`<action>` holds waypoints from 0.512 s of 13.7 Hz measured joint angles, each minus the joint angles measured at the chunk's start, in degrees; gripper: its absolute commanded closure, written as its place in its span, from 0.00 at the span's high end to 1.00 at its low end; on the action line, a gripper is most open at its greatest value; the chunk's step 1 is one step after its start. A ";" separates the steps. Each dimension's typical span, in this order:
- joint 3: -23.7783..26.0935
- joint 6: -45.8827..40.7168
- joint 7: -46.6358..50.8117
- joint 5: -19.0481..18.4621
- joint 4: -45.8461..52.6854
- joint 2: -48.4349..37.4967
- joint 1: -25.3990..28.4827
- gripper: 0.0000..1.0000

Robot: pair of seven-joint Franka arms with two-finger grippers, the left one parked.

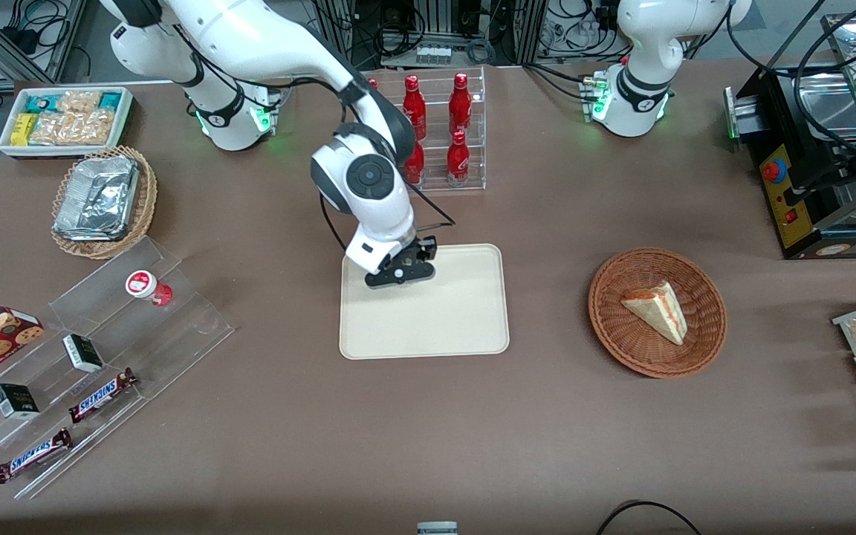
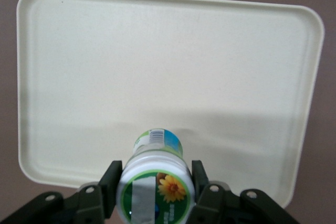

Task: Place green gum on tray
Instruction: 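Lower the gum container onto the tray and open the right gripper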

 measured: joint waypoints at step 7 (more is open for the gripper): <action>-0.28 3.84 3.28 0.00 0.98 4.87 0.55 0.00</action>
